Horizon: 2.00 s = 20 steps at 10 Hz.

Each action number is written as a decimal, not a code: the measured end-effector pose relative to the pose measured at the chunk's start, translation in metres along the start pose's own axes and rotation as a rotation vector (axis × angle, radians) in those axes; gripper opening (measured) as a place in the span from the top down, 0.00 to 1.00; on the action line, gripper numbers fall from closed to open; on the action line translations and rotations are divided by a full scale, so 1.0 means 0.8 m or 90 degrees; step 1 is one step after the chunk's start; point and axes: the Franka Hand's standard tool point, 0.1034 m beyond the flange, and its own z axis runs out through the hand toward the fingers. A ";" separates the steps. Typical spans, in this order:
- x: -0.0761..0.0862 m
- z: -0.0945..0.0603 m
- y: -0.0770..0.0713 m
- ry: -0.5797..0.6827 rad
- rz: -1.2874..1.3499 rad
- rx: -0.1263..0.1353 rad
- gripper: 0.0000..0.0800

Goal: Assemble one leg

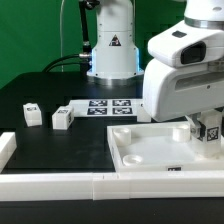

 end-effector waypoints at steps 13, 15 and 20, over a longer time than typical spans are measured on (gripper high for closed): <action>0.006 0.001 0.002 0.014 0.762 -0.004 0.63; 0.006 0.001 0.002 0.013 0.741 -0.004 0.51; 0.009 0.000 -0.004 0.021 0.430 -0.008 0.19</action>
Offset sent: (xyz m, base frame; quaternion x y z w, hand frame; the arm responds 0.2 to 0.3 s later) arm -0.0013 -0.0026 -0.0070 -0.0096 0.0207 0.2910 0.9564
